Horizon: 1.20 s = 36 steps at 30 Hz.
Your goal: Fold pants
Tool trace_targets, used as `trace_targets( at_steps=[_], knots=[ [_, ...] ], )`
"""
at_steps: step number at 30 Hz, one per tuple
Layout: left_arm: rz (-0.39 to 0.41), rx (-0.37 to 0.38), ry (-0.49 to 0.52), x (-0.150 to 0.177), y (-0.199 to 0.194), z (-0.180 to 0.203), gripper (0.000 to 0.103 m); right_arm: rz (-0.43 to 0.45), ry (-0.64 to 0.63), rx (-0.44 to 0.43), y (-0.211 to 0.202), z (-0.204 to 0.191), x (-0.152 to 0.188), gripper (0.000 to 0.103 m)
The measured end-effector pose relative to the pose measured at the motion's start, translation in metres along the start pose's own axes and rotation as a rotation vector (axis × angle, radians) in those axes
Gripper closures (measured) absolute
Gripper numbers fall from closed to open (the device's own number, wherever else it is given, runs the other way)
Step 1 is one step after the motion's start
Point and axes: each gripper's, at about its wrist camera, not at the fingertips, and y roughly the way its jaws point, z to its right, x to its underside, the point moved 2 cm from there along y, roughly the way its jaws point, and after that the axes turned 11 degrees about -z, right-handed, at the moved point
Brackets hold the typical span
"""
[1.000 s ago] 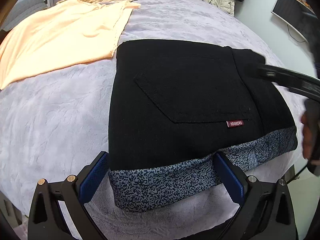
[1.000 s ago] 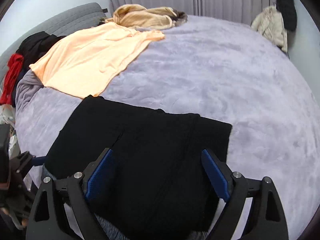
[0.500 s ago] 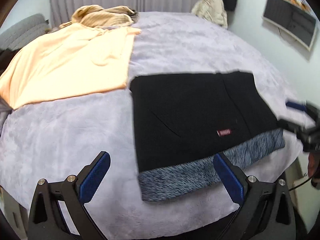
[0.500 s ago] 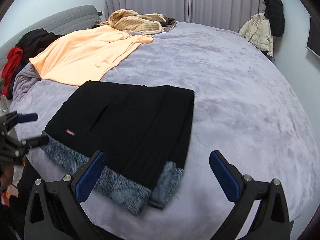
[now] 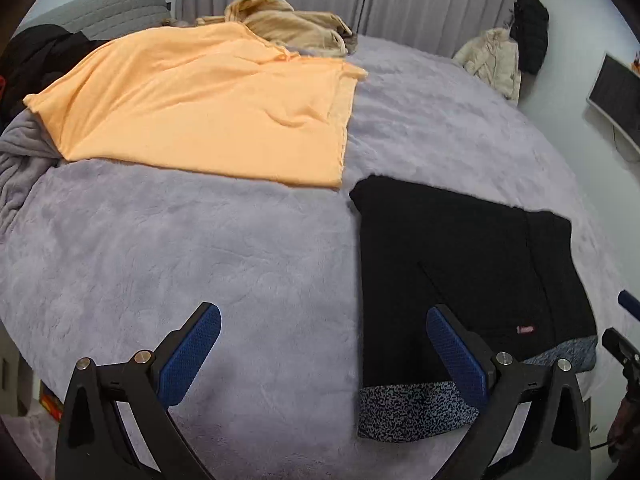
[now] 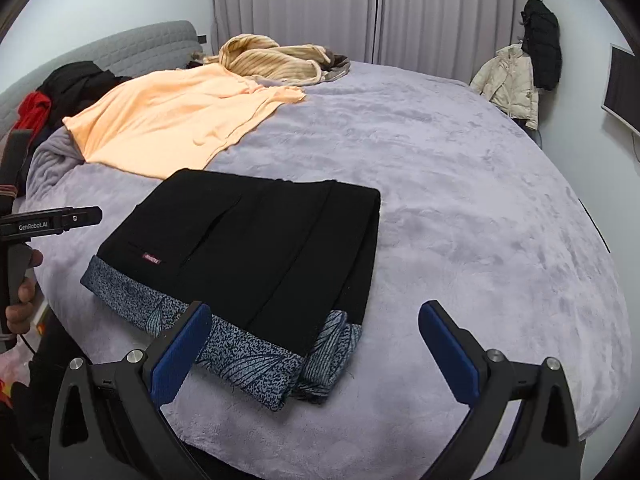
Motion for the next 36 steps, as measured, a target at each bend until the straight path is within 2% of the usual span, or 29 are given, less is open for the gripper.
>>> trace_targets(
  at_steps=[1, 5, 6, 8, 10, 13, 16, 19, 21, 25, 27, 30, 32, 36],
  knots=[
    [-0.040, 0.018, 0.006, 0.000, 0.010, 0.006, 0.000, 0.007, 0.017, 0.005, 0.003, 0.001, -0.001, 0.000],
    [-0.029, 0.064, -0.090, -0.001, 0.022, 0.011, 0.000, -0.011, 0.090, -0.098, 0.017, 0.006, -0.004, 0.000],
    [-0.029, 0.049, -0.090, 0.000, 0.025, 0.012, 0.000, -0.040, 0.086, -0.078, 0.023, 0.004, -0.002, 0.000],
    [-0.013, 0.026, -0.060, 0.003, 0.027, 0.015, 0.000, -0.117, 0.050, 0.023, 0.042, -0.001, 0.004, 0.000],
    [-0.009, 0.015, -0.043, 0.006, 0.018, 0.015, 0.000, -0.157, 0.034, -0.008, 0.052, -0.003, 0.009, 0.000],
    [0.010, 0.082, -0.032, 0.003, -0.008, 0.015, 0.000, -0.123, 0.036, -0.026, 0.039, -0.004, 0.007, 0.000],
    [0.062, 0.077, -0.003, -0.014, -0.023, 0.032, 0.000, -0.037, -0.005, 0.023, 0.019, -0.008, -0.012, 0.000],
    [-0.006, 0.088, 0.079, -0.043, -0.005, 0.064, 0.000, 0.013, -0.038, -0.037, 0.015, -0.018, -0.045, 0.000],
    [-0.072, 0.116, 0.071, -0.068, 0.015, 0.077, 0.000, 0.005, -0.075, -0.075, 0.029, -0.028, -0.068, 0.000],
    [-0.162, 0.109, -0.029, -0.103, 0.056, 0.082, 0.000, -0.120, -0.084, -0.023, 0.084, -0.033, -0.101, 0.000],
    [-0.185, 0.063, -0.035, -0.110, 0.070, 0.085, 0.000, -0.166, -0.047, -0.014, 0.103, -0.028, -0.109, 0.000],
    [-0.226, -0.045, 0.059, -0.100, 0.087, 0.092, 0.000, -0.201, -0.036, -0.007, 0.107, -0.027, -0.104, 0.000],
    [-0.161, -0.043, 0.083, -0.084, 0.078, 0.091, 0.000, -0.195, -0.036, -0.025, 0.099, -0.030, -0.088, 0.000],
    [-0.125, -0.001, 0.087, -0.056, 0.062, 0.080, 0.000, -0.151, -0.040, -0.041, 0.079, -0.034, -0.049, 0.000]
  ],
)
